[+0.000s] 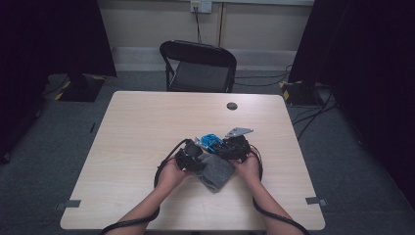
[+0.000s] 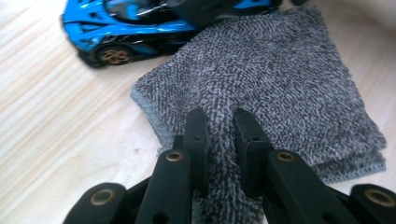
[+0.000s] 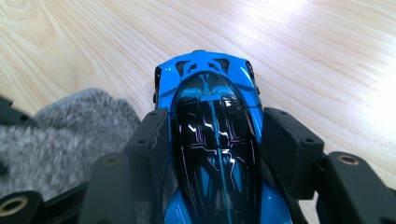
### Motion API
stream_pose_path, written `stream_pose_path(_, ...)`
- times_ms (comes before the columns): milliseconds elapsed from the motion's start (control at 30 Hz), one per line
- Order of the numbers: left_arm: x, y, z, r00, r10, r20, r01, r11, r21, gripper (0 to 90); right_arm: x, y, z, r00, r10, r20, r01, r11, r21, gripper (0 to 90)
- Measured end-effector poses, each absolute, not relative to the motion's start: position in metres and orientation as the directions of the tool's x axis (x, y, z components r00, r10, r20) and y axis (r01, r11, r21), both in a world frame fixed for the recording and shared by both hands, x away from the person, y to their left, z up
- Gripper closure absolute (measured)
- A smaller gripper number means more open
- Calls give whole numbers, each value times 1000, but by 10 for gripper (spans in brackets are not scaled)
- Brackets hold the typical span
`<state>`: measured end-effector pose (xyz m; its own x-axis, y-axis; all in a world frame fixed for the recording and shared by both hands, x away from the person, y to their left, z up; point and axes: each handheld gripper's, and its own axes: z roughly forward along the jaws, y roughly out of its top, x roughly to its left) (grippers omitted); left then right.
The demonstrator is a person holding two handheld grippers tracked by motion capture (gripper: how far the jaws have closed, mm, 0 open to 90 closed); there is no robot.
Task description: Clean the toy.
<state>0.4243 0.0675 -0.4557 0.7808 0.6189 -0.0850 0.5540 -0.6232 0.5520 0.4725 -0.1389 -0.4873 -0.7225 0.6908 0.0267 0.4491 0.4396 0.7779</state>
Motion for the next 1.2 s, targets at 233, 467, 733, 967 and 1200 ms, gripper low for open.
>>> stream_pose_path(233,432,77,-456,754,653,-67,574,-606,551,773,472,-139,-487,-724,690,26,448,440,778,424)
stream_pose_path(467,441,86,-456,728,684,-53,595,-591,545,773,472,-140,-488,-724,689,29,447,436,781,425)
stream_pose_path(733,452,97,-456,691,722,-36,621,-568,540,773,471,-141,-488,-723,690,30,446,433,783,426)
stream_pose_path(967,461,105,-456,667,745,-23,636,-554,537,773,471,-141,-488,-723,690,29,445,433,784,425)
stream_pose_path(1200,465,109,-456,646,764,-9,648,-542,535,773,470,-142,-489,-724,690,28,443,432,786,425)
